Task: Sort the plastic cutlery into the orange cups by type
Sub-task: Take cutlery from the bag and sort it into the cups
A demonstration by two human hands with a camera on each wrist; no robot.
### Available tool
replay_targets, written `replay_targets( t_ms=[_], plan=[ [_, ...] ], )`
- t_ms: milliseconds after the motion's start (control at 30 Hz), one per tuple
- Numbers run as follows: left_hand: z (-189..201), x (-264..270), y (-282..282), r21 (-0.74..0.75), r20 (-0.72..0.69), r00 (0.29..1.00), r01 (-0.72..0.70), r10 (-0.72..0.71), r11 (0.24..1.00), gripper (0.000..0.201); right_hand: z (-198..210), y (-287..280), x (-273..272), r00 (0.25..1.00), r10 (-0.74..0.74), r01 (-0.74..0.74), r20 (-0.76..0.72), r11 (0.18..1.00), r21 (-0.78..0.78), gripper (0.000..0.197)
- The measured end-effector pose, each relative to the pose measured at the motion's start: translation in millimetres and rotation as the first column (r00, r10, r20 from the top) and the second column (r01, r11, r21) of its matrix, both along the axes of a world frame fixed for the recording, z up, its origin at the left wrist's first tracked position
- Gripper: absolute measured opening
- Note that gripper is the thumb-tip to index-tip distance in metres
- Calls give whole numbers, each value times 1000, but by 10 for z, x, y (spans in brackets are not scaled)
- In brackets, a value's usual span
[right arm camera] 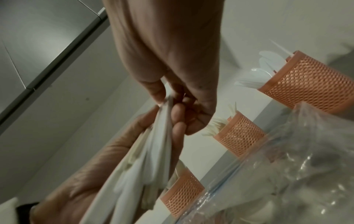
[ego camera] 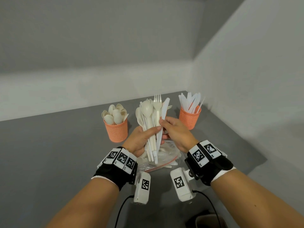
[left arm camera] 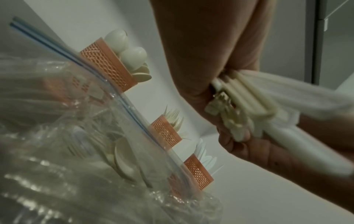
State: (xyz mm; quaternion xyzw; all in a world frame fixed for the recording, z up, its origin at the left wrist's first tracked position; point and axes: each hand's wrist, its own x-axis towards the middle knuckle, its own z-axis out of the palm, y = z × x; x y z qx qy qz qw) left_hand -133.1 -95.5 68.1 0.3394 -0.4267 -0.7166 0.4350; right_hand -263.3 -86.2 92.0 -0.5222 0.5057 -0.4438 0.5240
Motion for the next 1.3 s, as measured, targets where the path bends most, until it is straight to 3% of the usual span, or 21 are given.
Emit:
replay_targets(
  t_ms=[233, 367, 467, 600, 667, 767, 933, 1167, 1300],
  plan=[
    [-20, -25, -37, 33, 60, 990, -131, 129, 991, 24, -31, -39, -3, 999, -29, 28, -37, 999, -39, 26],
    [-27, -45, -41, -22, 89, 981, -172, 173, 985, 31, -50, -53, 19, 979, -58, 32, -198, 991, -130, 30],
    [-45, -56, -46, -21, 94, 986, -138, 140, 990, 28, -63, -51, 27, 942, -82, 24, -324, 984, -178, 23],
    [-55, -57, -57, 8, 111, 983, -145, 143, 989, 18, -21, -95, -48, 936, -215, 121, -280, 940, -318, 23],
    [-62, -53, -71, -2, 117, 982, -150, 150, 989, 19, 5, -111, -59, 935, -208, 92, -286, 924, -370, 19],
    [-25, -81, -53, -68, 116, 989, -83, 90, 994, 26, -1, -89, 12, 942, -132, 15, -308, 935, -355, 6],
    [-17, -85, -14, -127, 102, 995, 37, -24, 991, 38, -55, -148, 36, 924, -187, 77, -333, 946, -316, 14],
    [-97, -46, -22, -82, 1, 998, 65, -65, 995, 30, -49, -167, 16, 935, -112, 14, -338, 960, -280, 11],
    [-112, -65, -20, -73, 33, 998, 55, -53, 996, 36, -56, -195, 33, 898, -217, 69, -383, 929, -363, 18]
  ],
)
